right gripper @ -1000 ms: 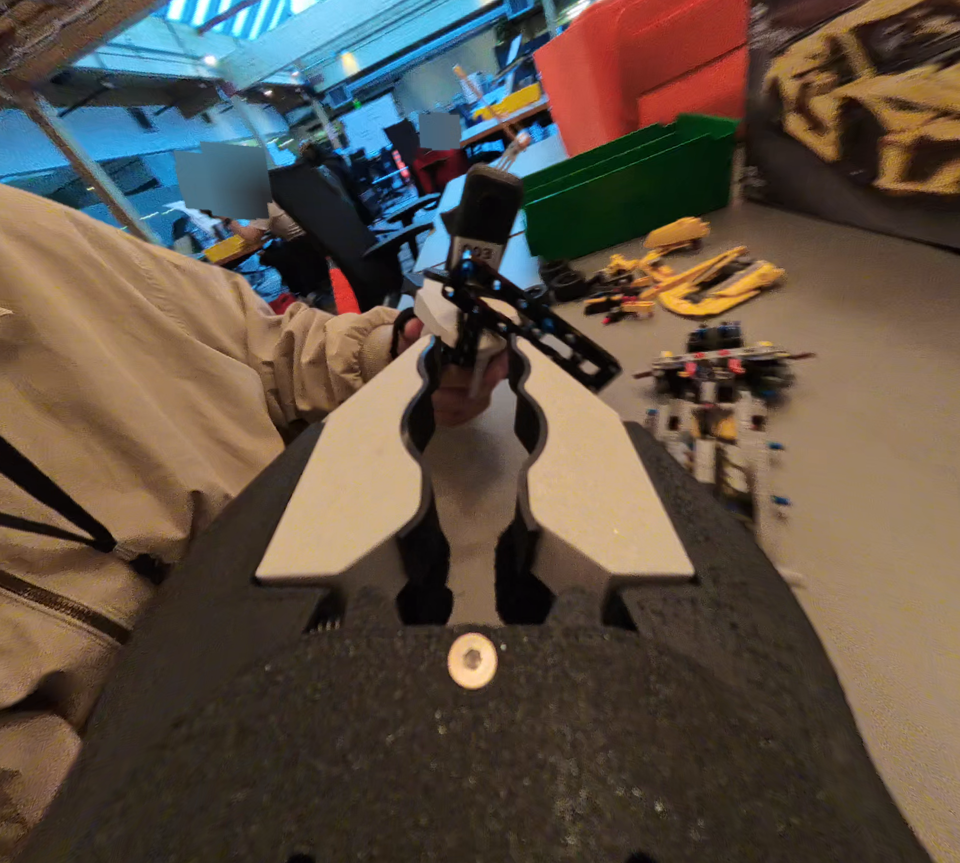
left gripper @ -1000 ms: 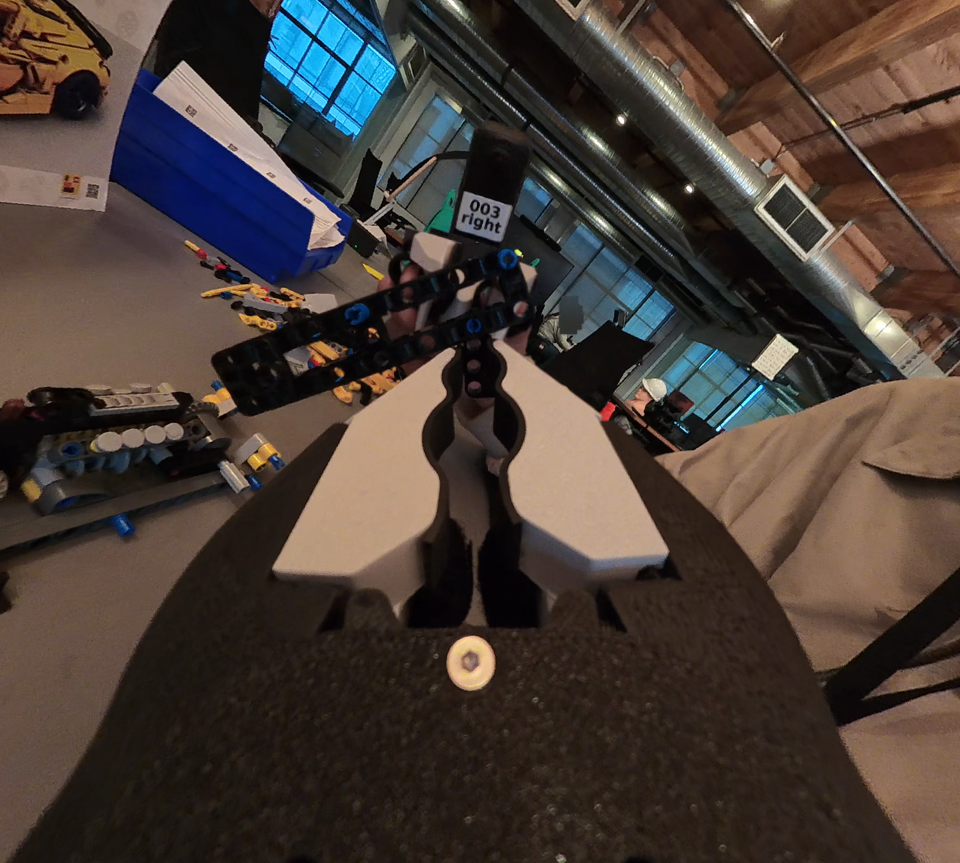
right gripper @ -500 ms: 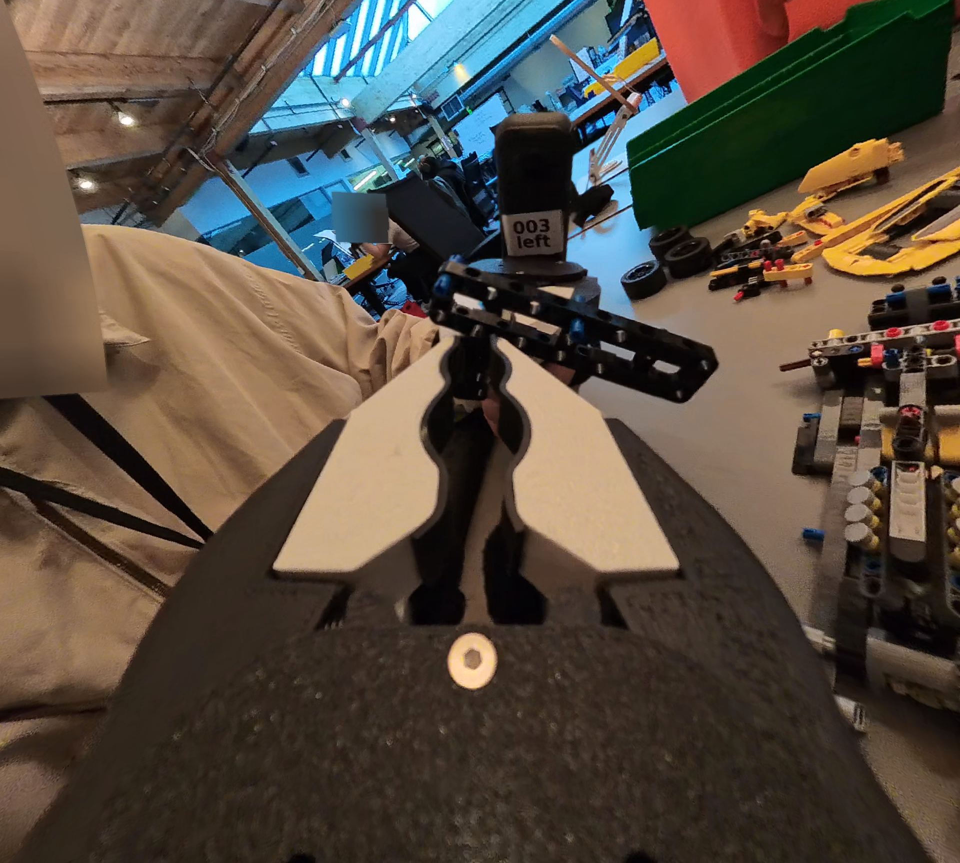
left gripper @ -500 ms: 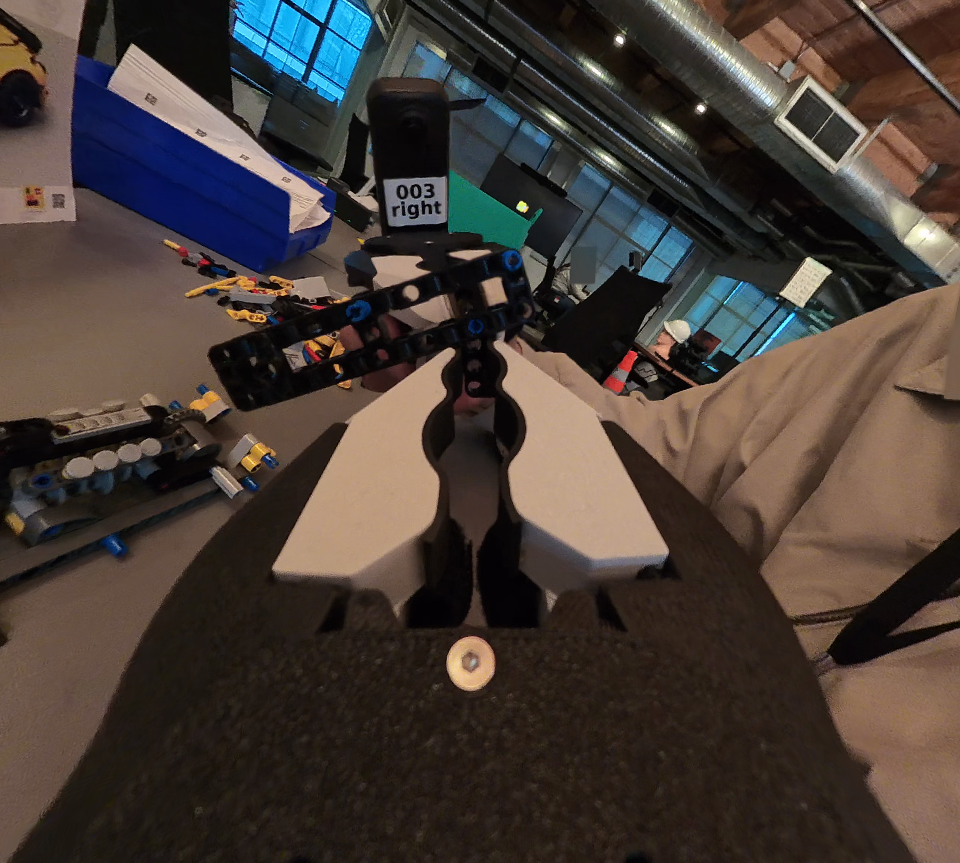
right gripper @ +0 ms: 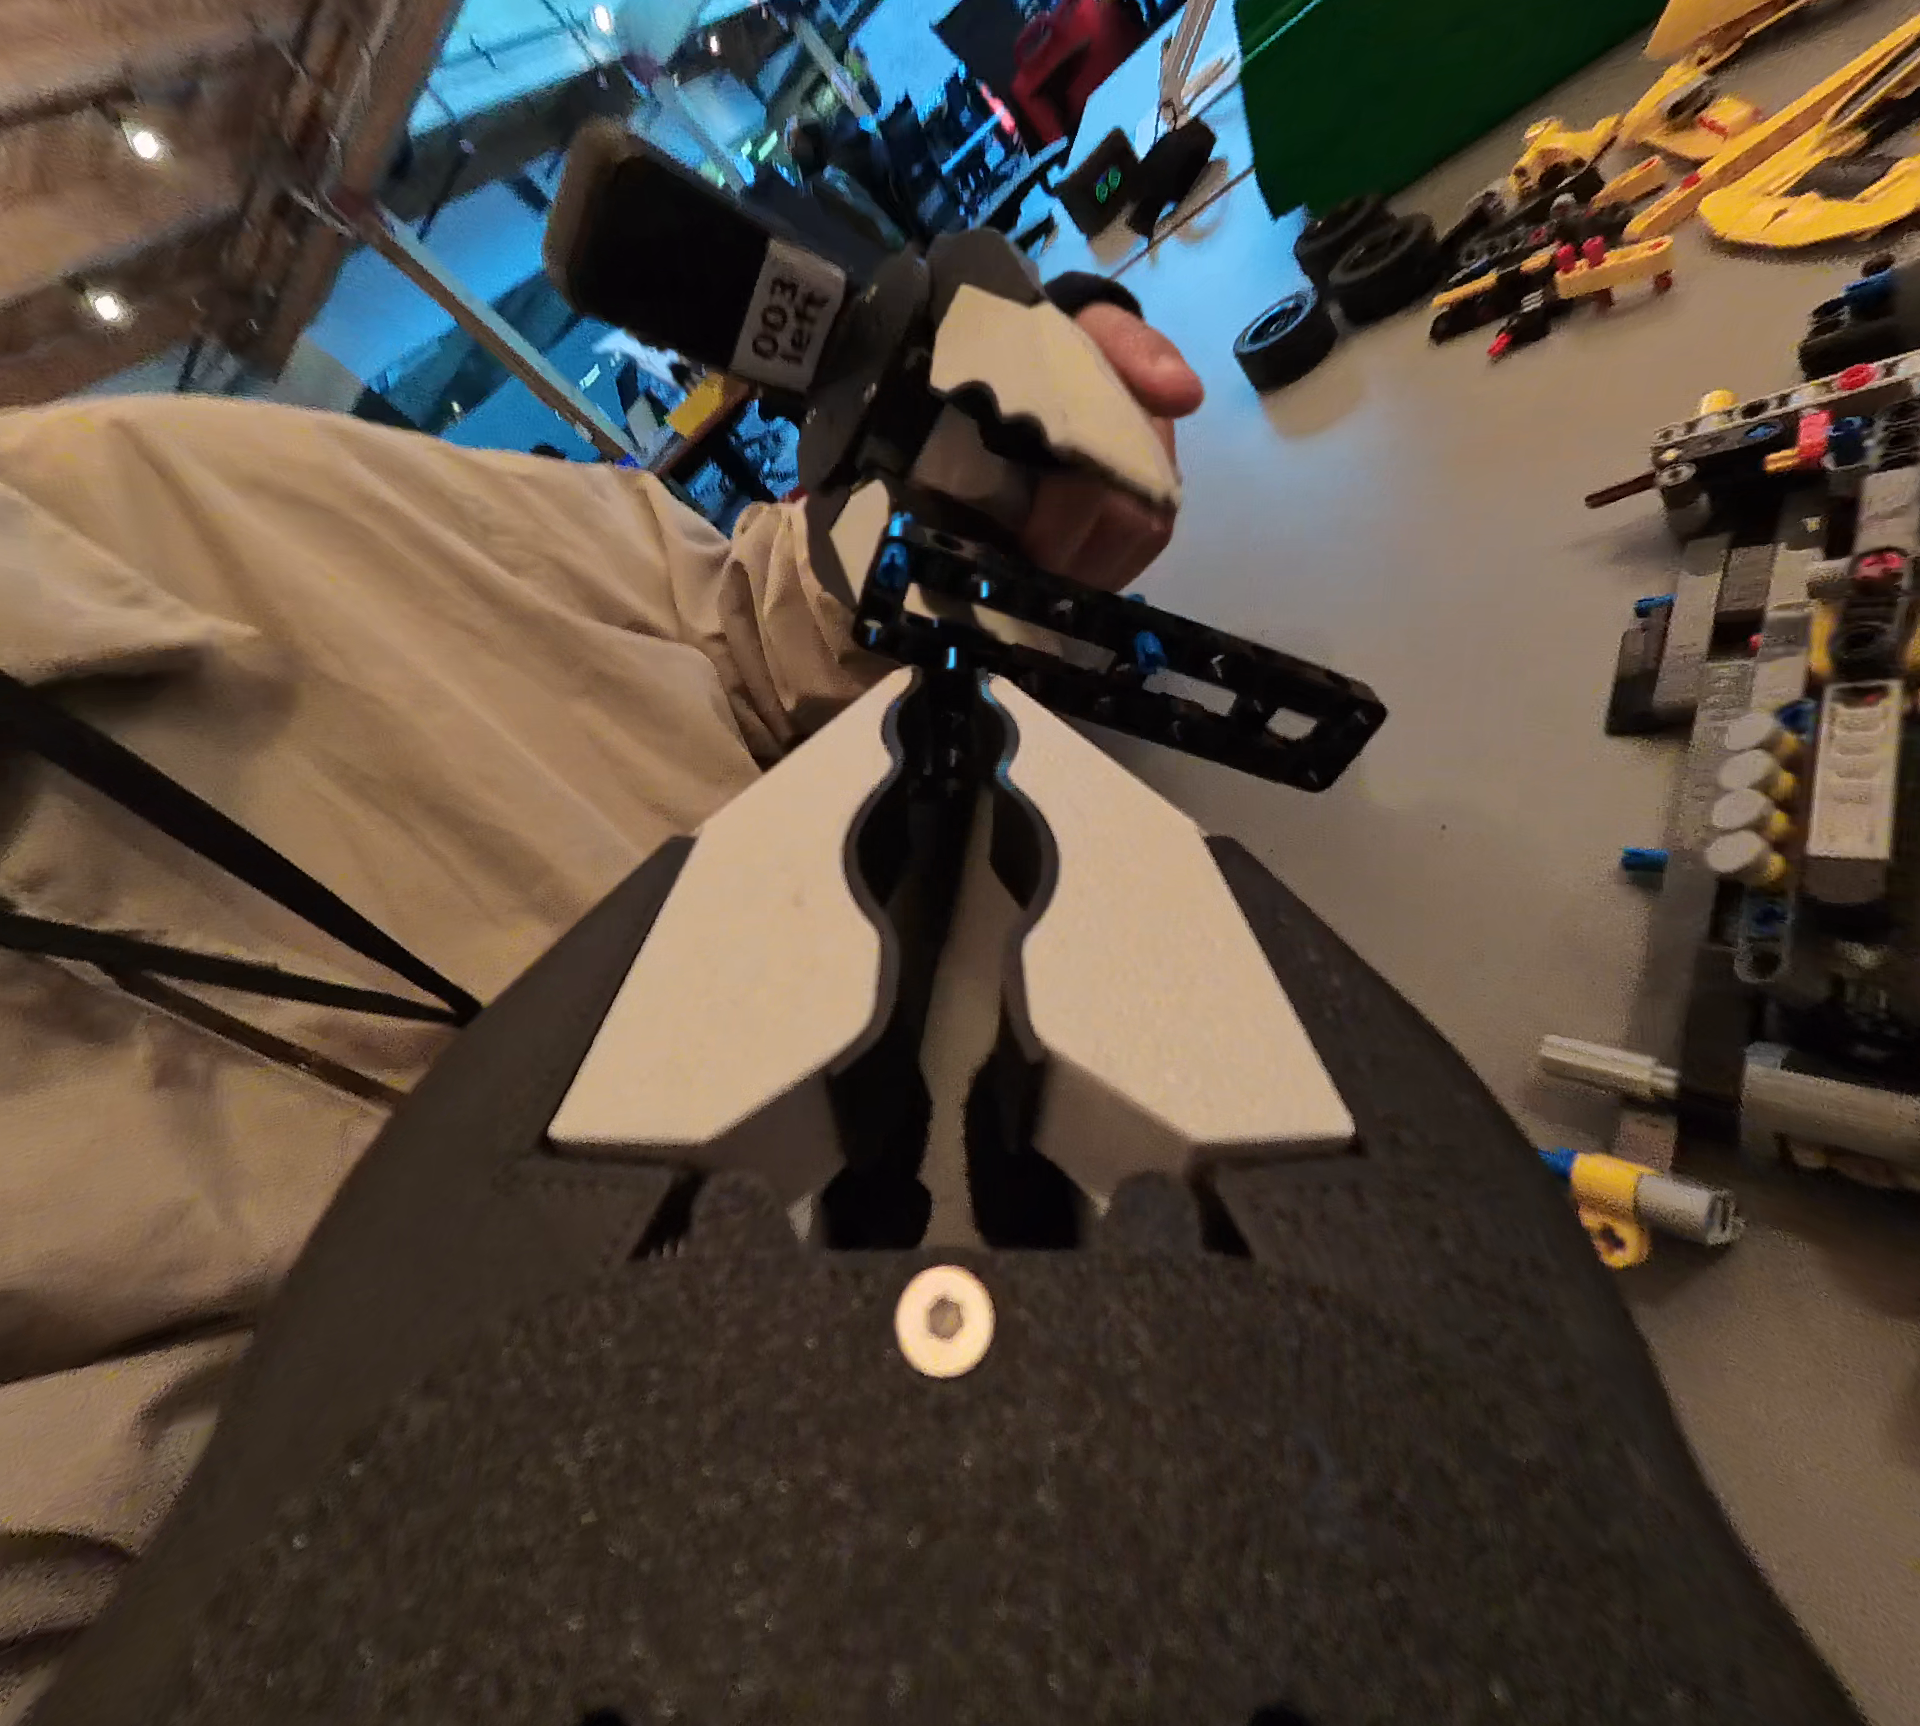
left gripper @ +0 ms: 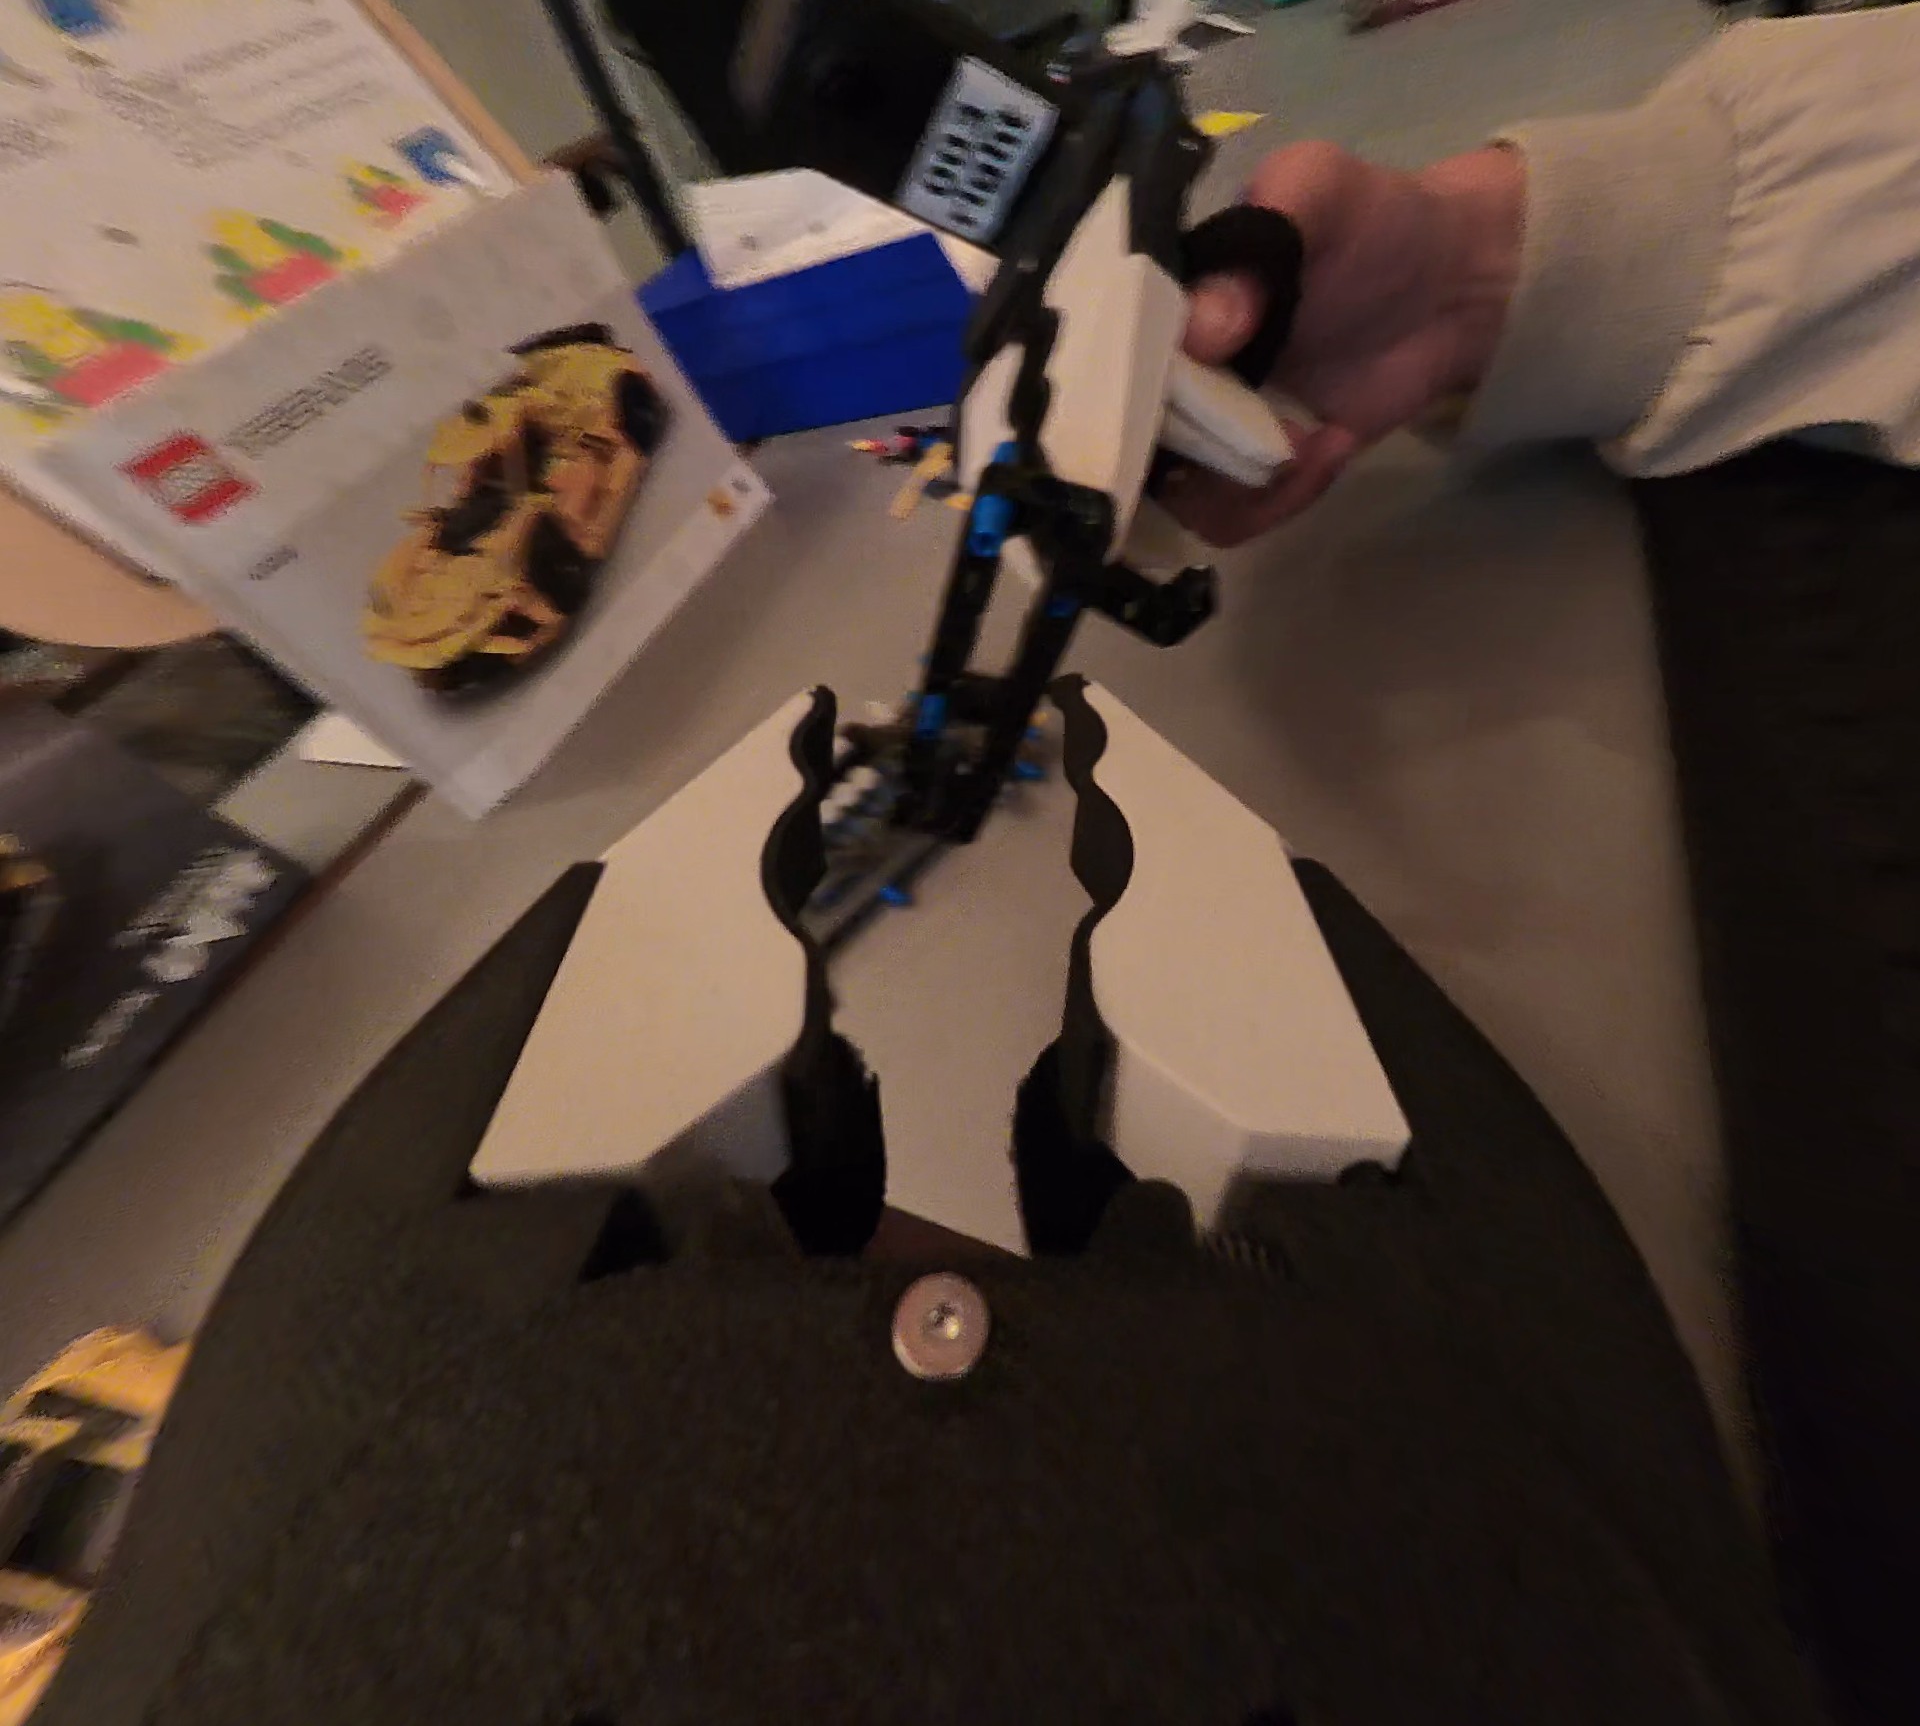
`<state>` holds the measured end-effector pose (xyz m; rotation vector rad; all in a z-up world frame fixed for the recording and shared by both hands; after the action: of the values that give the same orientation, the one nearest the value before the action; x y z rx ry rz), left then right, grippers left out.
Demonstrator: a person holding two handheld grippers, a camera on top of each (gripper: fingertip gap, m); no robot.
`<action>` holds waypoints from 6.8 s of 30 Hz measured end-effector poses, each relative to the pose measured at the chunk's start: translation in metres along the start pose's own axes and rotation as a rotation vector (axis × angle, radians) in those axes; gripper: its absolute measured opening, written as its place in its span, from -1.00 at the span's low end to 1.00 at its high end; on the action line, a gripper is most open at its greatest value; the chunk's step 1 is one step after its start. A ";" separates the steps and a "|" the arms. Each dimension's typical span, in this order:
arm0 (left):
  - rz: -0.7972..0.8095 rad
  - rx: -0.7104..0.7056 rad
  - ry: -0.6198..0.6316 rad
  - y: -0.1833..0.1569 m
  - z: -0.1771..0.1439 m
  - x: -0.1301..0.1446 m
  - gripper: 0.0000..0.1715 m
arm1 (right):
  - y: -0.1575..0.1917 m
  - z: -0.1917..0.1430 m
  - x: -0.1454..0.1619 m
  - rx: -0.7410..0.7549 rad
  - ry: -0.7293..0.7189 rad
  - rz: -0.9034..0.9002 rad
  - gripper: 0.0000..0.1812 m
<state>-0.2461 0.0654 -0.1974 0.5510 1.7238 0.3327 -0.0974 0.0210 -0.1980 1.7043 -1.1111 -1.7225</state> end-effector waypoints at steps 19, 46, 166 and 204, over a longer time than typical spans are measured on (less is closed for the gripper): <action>-0.065 0.045 -0.181 -0.008 -0.006 -0.021 -0.72 | -0.004 0.008 0.005 -0.302 0.012 0.293 -0.94; -0.397 0.188 0.259 -0.002 0.014 0.033 -0.71 | -0.007 -0.125 -0.001 0.186 -0.228 -0.038 -0.94; -0.539 0.315 0.269 -0.002 0.009 0.051 -0.56 | -0.021 -0.214 0.016 1.536 -0.253 -0.354 -0.84; -0.061 0.077 0.002 -0.014 0.007 -0.003 -0.68 | 0.006 -0.012 0.028 0.438 0.049 -0.773 -0.93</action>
<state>-0.2411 0.0516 -0.2037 0.5528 1.7570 0.2248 -0.0906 -0.0072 -0.2080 2.6942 -0.9045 -1.9218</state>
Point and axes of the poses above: each gripper's, where its closed fingertips meet, z out along the fingers, x out of its underside, y = z × x across the jaws, the point moved 8 cm from there along -z, back along the fingers, and after that the axes turned 14 degrees about z, right-handed, at the moved point
